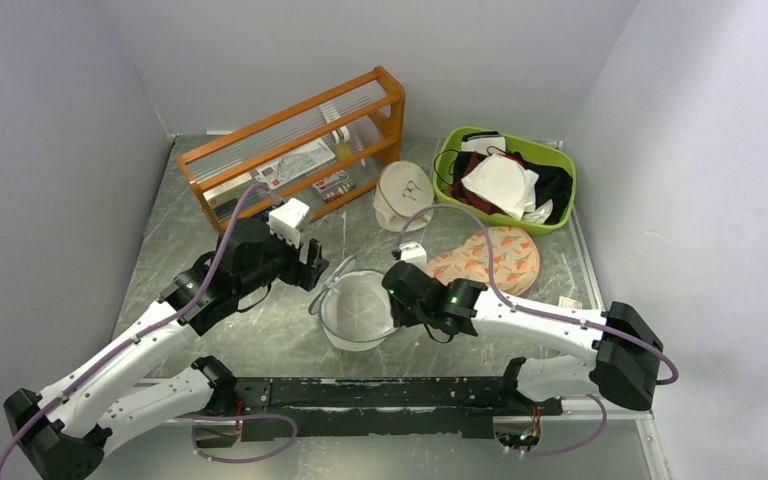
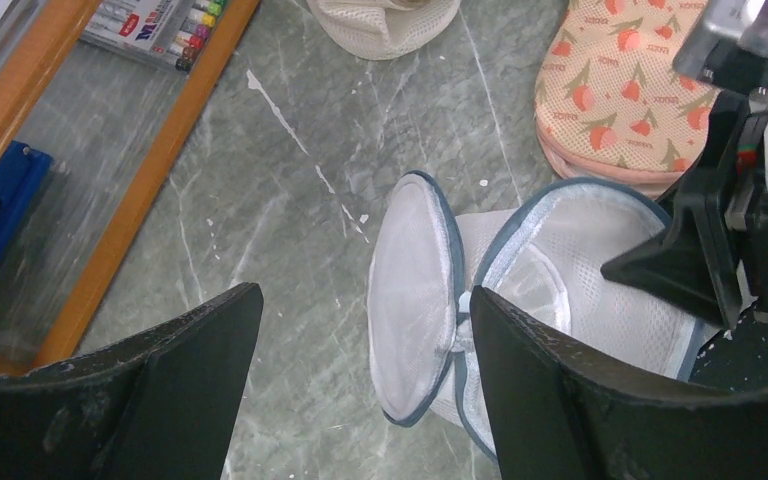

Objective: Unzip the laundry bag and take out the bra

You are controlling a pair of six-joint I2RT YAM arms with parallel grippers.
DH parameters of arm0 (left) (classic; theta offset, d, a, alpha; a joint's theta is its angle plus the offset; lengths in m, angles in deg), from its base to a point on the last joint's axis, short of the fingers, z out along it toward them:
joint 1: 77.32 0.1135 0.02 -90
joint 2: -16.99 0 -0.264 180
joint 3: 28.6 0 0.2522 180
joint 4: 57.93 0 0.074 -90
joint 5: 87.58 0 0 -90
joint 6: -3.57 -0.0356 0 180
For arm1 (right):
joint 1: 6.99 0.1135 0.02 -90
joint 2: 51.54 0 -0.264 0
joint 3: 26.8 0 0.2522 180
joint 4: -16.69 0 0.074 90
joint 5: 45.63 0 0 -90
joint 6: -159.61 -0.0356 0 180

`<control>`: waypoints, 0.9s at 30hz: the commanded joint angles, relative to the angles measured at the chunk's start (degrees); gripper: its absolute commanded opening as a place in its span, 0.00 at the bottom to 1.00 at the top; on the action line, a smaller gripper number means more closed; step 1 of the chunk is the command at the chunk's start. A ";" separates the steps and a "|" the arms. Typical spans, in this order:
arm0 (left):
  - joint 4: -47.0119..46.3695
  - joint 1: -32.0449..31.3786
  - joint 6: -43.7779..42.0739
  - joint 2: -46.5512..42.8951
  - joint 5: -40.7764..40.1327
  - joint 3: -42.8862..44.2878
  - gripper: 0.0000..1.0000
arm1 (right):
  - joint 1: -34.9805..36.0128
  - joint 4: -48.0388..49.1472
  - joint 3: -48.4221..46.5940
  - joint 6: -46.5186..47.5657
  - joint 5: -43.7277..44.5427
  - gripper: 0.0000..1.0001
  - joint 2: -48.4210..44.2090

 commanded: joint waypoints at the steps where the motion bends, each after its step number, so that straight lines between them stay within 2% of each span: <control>1: -1.16 0.31 1.69 -0.53 -0.32 -0.31 0.87 | 0.25 -5.67 0.20 -7.23 14.83 0.28 -0.89; 3: -1.65 0.34 3.35 -0.75 0.30 -0.39 0.88 | 0.12 -7.48 1.64 -10.04 19.87 0.18 -2.86; 6: -3.15 0.39 9.19 -0.87 1.88 -2.10 0.88 | -0.25 -8.86 3.92 -12.90 24.69 0.14 -6.54; 10: -9.00 0.31 23.49 -1.95 4.37 -10.96 0.87 | -0.45 -10.60 5.56 -15.84 26.76 0.09 -10.56; 16: -17.11 0.39 42.34 -5.18 4.95 -24.45 0.83 | -0.45 -8.71 6.72 -13.66 26.18 0.09 -14.11; 20: -16.44 0.37 49.74 -6.50 2.89 -26.71 0.80 | -0.45 -7.88 6.72 -12.75 25.66 0.09 -13.80; 27: -19.37 0.40 71.60 -2.32 4.99 -32.10 0.72 | -0.43 -6.42 6.98 -11.28 24.98 0.09 -13.72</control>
